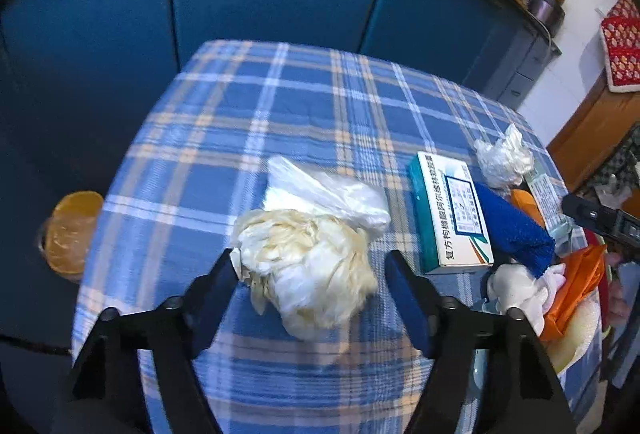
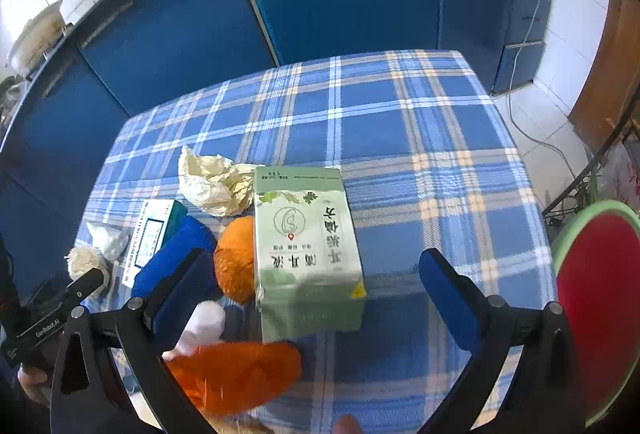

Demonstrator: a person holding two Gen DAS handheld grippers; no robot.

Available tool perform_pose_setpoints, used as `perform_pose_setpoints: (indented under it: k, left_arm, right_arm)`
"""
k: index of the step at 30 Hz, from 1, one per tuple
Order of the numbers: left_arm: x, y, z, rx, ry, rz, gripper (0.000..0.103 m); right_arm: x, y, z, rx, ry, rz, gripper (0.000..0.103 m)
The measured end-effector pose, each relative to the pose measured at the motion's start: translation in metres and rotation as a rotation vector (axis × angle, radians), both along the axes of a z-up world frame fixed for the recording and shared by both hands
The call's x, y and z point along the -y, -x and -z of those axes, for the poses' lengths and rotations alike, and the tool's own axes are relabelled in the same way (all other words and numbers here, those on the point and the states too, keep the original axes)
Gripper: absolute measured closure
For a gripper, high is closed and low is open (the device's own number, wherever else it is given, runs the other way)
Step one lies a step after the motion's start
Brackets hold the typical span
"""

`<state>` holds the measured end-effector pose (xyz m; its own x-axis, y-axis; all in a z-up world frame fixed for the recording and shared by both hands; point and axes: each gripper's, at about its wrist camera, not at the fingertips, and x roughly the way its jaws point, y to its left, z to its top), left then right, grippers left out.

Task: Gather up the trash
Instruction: 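Grasp the crumpled paper with the left tool while the right grasps the green box, then carry the paper and green box over the red bucket with both tools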

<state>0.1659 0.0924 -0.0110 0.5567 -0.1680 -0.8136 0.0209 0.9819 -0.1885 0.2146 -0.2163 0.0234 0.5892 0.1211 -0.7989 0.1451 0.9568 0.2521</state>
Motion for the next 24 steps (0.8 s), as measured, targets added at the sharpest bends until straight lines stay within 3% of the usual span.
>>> perform_pose_setpoints:
  k: [2,5,10,24]
  left_arm:
    - [0.001,0.000,0.002,-0.001,0.031,0.011,0.044]
    - [0.002,0.003,0.000,0.020,0.052,0.018,0.051]
    - [0.002,0.011,-0.005,0.037,0.062,0.006,0.054]
    - [0.029,0.054,-0.056,0.148,0.045,0.051,0.054]
  right_arm:
    - [-0.001,-0.005,0.004,-0.023,-0.001,0.000,0.011]
    - [0.001,-0.009,0.012,-0.051,-0.017,-0.011,0.014]
    - [0.001,-0.010,0.018,-0.071,-0.043,-0.034,0.038]
    - [0.008,0.039,-0.027,0.092,-0.053,-0.048,0.040]
